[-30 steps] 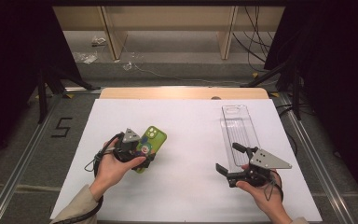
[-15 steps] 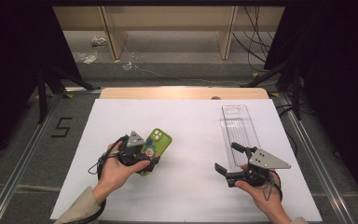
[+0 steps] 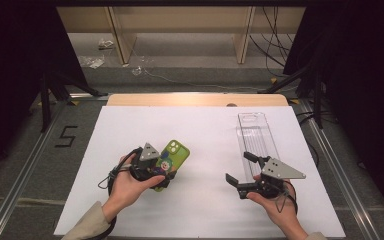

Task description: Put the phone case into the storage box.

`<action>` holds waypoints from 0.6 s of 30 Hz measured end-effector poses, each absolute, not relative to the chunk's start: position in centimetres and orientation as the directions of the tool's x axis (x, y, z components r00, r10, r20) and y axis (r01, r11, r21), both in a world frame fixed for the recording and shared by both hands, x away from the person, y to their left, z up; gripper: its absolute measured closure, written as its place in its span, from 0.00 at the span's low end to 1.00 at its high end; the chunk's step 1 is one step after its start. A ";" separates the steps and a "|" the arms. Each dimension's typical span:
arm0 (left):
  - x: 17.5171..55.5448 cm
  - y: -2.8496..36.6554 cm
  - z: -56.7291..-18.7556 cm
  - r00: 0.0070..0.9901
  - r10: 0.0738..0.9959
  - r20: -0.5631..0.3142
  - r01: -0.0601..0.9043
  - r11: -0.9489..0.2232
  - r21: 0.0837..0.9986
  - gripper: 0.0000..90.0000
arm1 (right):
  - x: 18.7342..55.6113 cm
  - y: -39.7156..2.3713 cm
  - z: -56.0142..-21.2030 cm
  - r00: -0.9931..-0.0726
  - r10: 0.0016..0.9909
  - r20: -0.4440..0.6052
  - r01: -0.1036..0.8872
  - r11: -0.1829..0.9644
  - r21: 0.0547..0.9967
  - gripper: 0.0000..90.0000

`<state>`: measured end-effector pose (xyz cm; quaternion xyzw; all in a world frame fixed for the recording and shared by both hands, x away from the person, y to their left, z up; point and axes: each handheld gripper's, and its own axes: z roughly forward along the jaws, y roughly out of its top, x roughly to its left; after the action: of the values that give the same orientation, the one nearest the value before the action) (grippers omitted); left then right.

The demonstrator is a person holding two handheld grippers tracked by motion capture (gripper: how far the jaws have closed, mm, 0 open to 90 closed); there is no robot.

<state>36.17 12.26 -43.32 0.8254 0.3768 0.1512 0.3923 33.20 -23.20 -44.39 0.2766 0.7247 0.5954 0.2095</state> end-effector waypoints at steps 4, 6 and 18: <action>35.9 11.8 -43.2 0.679 0.733 -0.041 0.492 -0.414 0.766 0.18 | 33.4 -22.9 -44.4 -0.761 0.648 0.036 0.155 0.128 0.980 0.06; 35.7 11.6 -43.3 0.684 0.729 -0.037 0.487 -0.418 0.767 0.18 | 33.5 -22.7 -44.4 -0.762 0.646 0.039 0.158 0.127 0.979 0.06; 34.9 10.0 -43.7 0.713 0.700 -0.025 0.461 -0.442 0.769 0.18 | 34.0 -21.2 -44.5 -0.775 0.629 0.054 0.176 0.133 0.975 0.07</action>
<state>34.87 10.02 -43.65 0.8358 0.3475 0.1502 0.3977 34.03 -21.22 -44.47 0.2763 0.7285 0.5975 0.1895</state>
